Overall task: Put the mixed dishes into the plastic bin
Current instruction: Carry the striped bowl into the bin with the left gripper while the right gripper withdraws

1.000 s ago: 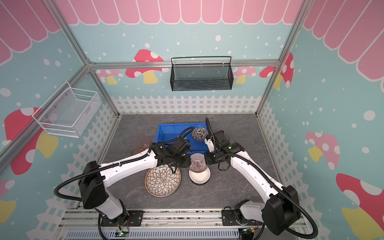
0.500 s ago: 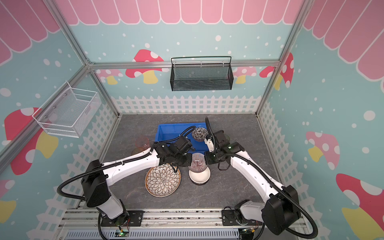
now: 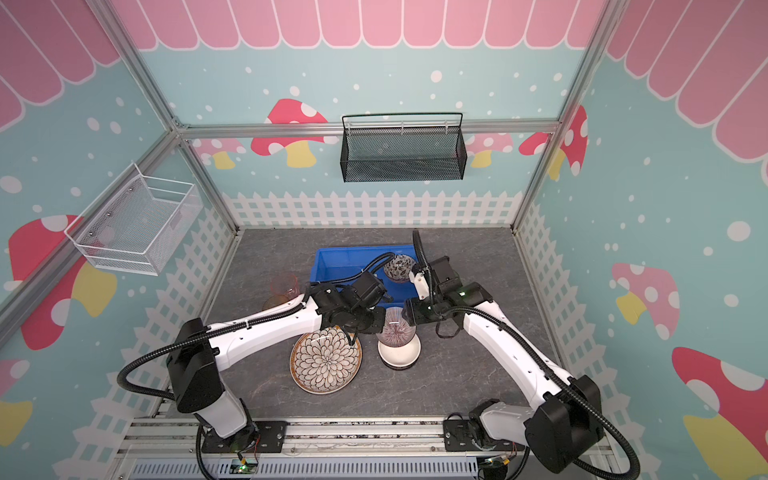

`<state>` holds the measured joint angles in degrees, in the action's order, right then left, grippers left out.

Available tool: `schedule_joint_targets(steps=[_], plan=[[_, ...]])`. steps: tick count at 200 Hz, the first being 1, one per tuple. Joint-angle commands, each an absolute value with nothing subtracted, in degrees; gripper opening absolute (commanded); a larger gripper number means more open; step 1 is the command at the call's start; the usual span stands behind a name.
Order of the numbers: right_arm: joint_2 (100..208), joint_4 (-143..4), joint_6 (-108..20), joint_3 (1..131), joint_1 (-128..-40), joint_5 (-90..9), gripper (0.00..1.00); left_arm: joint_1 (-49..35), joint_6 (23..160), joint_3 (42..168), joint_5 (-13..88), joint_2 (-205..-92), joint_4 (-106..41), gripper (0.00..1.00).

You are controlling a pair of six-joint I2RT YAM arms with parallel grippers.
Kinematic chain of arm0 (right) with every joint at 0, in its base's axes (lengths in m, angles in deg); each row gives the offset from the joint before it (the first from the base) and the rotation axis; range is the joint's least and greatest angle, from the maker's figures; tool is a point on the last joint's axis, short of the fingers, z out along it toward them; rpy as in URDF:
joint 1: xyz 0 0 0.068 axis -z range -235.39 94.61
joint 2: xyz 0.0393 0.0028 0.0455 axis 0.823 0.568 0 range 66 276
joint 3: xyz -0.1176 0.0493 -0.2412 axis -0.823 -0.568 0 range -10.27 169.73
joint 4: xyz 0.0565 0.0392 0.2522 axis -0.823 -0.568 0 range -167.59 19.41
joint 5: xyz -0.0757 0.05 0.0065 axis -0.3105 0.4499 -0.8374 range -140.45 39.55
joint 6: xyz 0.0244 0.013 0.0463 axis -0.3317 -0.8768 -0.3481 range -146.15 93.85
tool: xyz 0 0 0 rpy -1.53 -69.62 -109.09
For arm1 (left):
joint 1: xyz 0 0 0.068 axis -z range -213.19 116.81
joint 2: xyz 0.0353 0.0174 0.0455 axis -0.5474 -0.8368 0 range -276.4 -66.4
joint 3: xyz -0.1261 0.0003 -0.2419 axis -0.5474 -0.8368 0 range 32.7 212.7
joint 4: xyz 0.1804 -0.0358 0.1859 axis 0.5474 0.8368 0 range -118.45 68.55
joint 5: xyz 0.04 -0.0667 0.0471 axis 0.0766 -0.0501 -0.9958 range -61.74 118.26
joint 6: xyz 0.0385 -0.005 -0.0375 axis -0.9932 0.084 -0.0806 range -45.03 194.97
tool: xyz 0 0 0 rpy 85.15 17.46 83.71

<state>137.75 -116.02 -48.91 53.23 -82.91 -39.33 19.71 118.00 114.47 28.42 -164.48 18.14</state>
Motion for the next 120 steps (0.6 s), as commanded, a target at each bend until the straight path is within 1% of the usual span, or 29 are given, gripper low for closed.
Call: schedule_joint_targets(steps=[1, 11, 36, 46, 52, 85, 120], plan=[[135.60, -118.91, -48.83, 55.66, -82.58, -42.78, 0.74, 19.89, 117.05, 117.82, 27.19, -164.04, 18.59, 0.00], [134.95, -119.83, -48.66, 55.89, -81.82, -43.73, 0.79, 19.85, 116.78, 118.52, 26.61, -164.05, 19.08, 0.00], [132.75, -121.45, -48.17, 55.42, -79.26, -45.09, 0.87, 19.81, 115.87, 120.85, 25.84, -164.29, 19.96, 0.00], [131.46, -122.02, -47.96, 54.92, -77.71, -45.28, 0.95, 19.74, 115.42, 121.91, 25.54, -164.59, 20.57, 0.00], [130.68, -122.27, -47.87, 54.61, -76.63, -45.24, 0.97, 19.64, 115.16, 122.65, 25.21, -164.78, 20.83, 0.00], [125.75, -122.63, -45.24, 52.01, -68.45, -42.06, 0.99, 17.49, 113.68, 126.27, 25.90, -166.52, 21.54, 0.00], [123.69, -122.88, -44.25, 49.67, -65.51, -40.96, 0.99, 13.67, 111.80, 132.40, 25.97, -169.98, 22.87, 0.00]])
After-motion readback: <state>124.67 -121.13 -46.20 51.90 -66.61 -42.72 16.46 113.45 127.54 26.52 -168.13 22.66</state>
